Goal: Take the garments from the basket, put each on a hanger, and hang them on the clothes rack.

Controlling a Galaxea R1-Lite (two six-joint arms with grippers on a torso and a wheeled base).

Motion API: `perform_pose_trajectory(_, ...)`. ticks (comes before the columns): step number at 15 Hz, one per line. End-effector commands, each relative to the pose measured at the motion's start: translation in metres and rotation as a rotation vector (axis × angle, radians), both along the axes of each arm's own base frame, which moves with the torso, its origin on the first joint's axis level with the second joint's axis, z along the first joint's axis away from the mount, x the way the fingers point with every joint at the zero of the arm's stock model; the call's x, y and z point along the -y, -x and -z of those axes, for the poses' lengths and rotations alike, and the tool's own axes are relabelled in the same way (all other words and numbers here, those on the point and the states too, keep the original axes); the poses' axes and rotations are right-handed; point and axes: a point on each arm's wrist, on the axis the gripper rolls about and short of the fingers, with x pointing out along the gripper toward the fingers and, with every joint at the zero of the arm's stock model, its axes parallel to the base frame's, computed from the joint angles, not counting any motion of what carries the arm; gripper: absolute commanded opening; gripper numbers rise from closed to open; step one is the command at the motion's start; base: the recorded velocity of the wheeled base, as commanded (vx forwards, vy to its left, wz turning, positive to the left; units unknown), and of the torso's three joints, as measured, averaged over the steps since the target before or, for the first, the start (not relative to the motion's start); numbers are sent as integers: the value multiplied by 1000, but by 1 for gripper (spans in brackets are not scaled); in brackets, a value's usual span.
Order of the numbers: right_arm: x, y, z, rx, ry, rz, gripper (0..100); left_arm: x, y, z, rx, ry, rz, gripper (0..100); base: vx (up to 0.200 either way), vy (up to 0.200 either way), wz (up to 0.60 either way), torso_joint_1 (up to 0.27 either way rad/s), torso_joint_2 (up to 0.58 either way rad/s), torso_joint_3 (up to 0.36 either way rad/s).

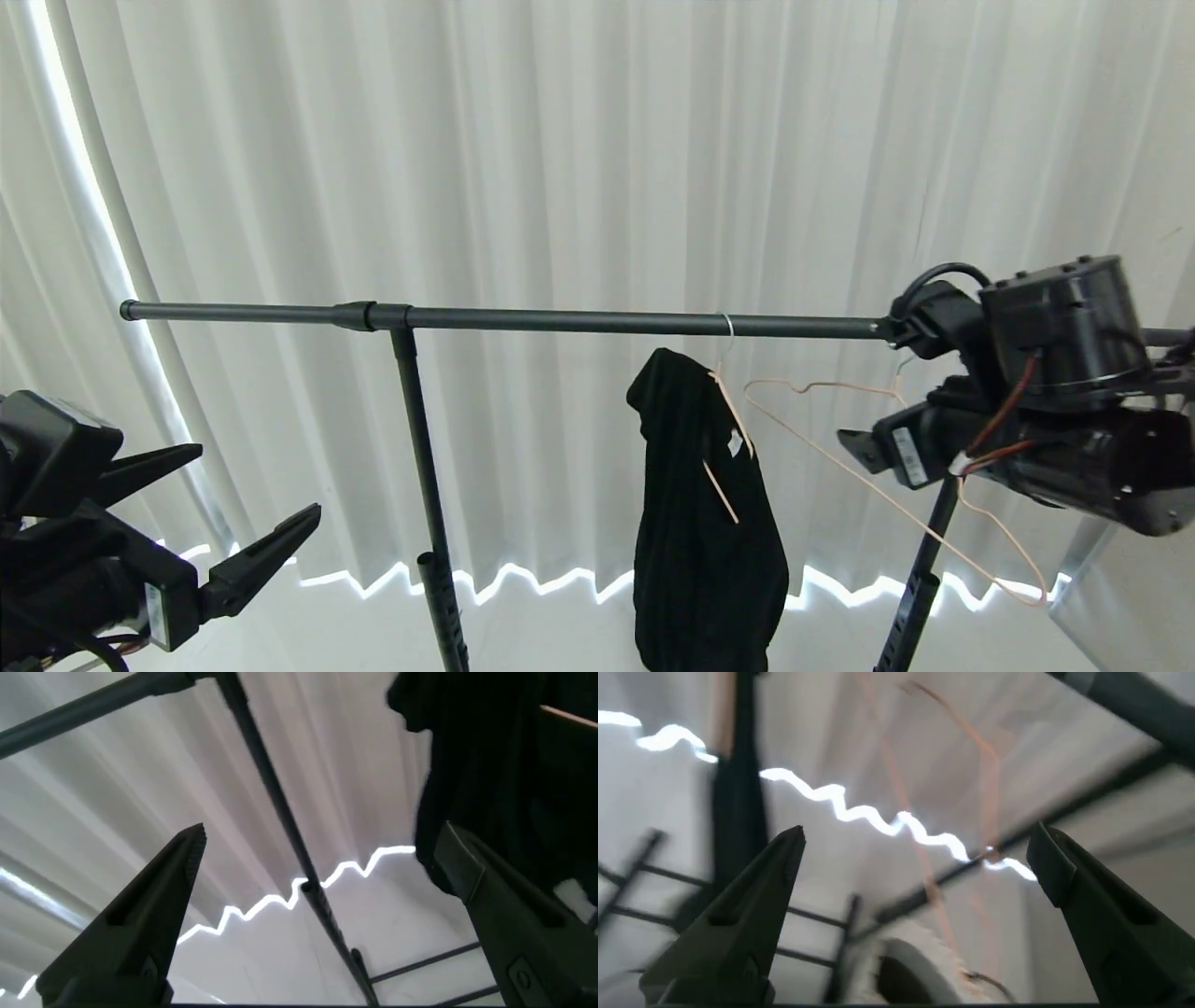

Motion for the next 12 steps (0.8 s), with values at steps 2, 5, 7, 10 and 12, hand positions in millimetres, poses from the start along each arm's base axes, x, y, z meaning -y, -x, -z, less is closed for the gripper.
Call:
perform_pose_trajectory(2,77,43,-14,82,143,129,100,-7,1,-1,9,0,-56,100,0,0,0,0,0,0)
perform_pose_trajectory(5,102,58,-10,97,216,188,100,-10,1,0,5,3,-88,100,-200,0,0,4,5,1)
perform_pose_trajectory(7,107,64,-8,122,206,210,100,-12,0,1,-8,36,-108,100,-200,0,0,2,0,0)
perform_pose_trajectory(10,114,62,-8,131,222,249,100,-12,-1,1,-14,44,-115,100,-200,0,0,-6,-4,7)
perform_pose_trajectory(12,118,60,-4,136,231,279,100,-12,-1,2,-20,44,-115,100,-200,0,0,2,5,-2)
